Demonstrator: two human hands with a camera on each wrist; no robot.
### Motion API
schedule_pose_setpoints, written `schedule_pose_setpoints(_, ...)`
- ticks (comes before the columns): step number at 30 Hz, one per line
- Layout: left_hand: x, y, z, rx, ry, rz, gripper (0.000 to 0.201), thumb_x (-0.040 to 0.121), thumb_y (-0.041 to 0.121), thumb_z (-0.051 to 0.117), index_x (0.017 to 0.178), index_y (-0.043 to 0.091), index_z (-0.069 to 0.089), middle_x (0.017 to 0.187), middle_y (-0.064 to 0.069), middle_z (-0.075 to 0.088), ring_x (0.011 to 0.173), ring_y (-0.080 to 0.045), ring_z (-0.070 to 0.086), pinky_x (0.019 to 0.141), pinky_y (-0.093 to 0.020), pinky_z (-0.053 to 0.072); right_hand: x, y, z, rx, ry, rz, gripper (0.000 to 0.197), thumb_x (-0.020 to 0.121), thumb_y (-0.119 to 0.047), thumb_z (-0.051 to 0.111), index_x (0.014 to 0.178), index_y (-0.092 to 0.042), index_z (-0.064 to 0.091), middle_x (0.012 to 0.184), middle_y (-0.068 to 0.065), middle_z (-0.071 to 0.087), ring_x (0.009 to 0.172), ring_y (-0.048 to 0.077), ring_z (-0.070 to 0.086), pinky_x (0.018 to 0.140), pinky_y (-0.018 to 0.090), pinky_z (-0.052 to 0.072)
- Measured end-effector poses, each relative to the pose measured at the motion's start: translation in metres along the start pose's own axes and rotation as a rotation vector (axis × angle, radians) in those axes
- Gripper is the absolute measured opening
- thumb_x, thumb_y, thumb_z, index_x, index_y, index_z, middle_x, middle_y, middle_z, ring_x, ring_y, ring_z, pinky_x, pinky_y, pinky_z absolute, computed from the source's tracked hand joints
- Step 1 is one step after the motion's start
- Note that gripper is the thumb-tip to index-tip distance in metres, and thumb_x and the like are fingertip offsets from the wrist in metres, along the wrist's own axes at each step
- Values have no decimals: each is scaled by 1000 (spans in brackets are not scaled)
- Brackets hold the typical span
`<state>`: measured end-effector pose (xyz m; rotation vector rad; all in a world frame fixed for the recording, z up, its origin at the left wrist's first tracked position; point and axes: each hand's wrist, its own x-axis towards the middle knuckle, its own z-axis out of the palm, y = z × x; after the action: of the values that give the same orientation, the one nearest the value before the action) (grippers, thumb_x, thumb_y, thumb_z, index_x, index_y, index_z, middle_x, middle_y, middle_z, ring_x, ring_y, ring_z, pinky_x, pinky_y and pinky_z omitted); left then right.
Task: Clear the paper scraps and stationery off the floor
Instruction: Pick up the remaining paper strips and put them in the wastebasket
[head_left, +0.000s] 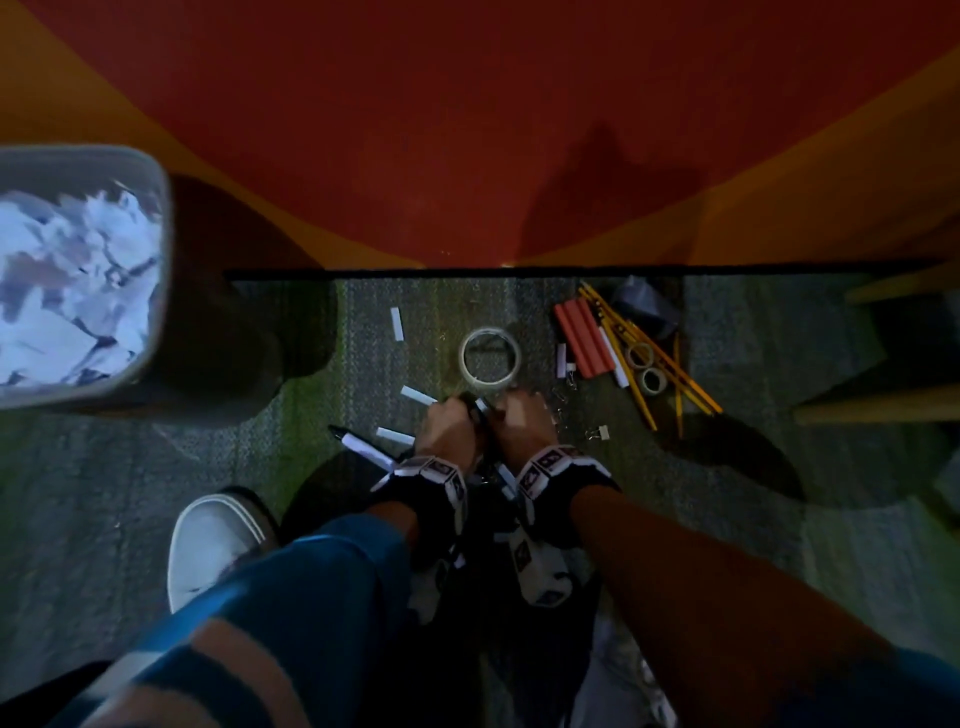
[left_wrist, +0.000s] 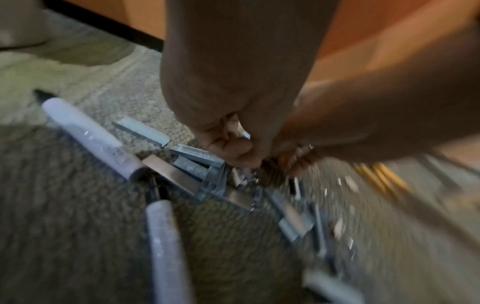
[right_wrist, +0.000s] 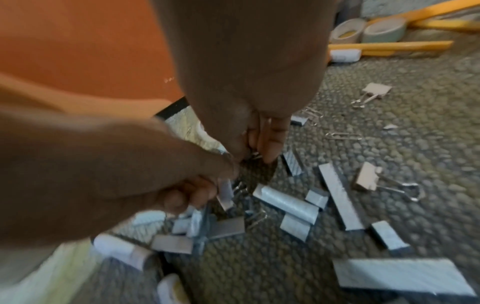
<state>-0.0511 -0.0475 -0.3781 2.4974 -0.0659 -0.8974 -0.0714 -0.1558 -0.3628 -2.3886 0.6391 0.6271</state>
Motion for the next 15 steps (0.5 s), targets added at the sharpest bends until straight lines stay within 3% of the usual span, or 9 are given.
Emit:
schedule_pose_setpoints(2,-2,5,-5,-28,19,-44,30,92,33,60,103,5,66,106,-21,66,101,-39,65,76,-36,50,-2,3,-6,38,3,26,25,82,-31,62,69,-9,59,80,21,66,76,32,63,65,38,46)
schedule_pose_setpoints(4,-4,12,-16,-25,-11,-34,28,86,38,66,94,11,68,97,-17,69,95,-34,67,67,-30,44,-7,-2,-25,-11,-20,26,18,83,-18,65,83,0,66,95,21,69,92,34,65,78,39,54)
schedule_pose_setpoints(7,-11,27,-51,5,-32,-10,31,90,38,68,100,9,72,99,-15,71,96,-31,69,70,-30,46,-16,-10,-68,0,-27,-50,16,87,-12,67,95,2,68,107,21,68,103,34,63,84,32,50)
schedule_pose_setpoints(10,-19,53,-98,-99,40,5,29,82,29,79,93,3,77,91,-15,74,90,-26,72,75,-33,57,-31,-23,-126,-58,-26,-155,24,90,-26,64,100,-4,69,106,16,69,102,30,63,95,39,49)
schedule_pose_setpoints(12,-40,73,-130,-129,104,58,23,77,26,84,85,6,79,86,-13,75,81,-22,70,73,-30,55,-55,-34,-168,-25,-21,-153,19,88,-23,64,98,-8,68,96,14,71,84,28,65,81,42,56)
schedule_pose_setpoints(14,-62,94,-164,-218,144,101,19,75,26,86,74,10,75,78,-8,73,72,-17,66,68,-24,49,-79,-48,-208,20,-4,-188,9,85,-10,67,90,-2,68,73,13,69,61,25,63,64,41,58)
schedule_pose_setpoints(15,-77,107,-180,-266,177,133,19,75,24,86,71,10,73,74,-6,72,68,-14,65,66,-22,47,-94,-53,-228,36,34,-205,3,83,-4,67,84,-2,69,63,10,67,54,22,63,62,40,60)
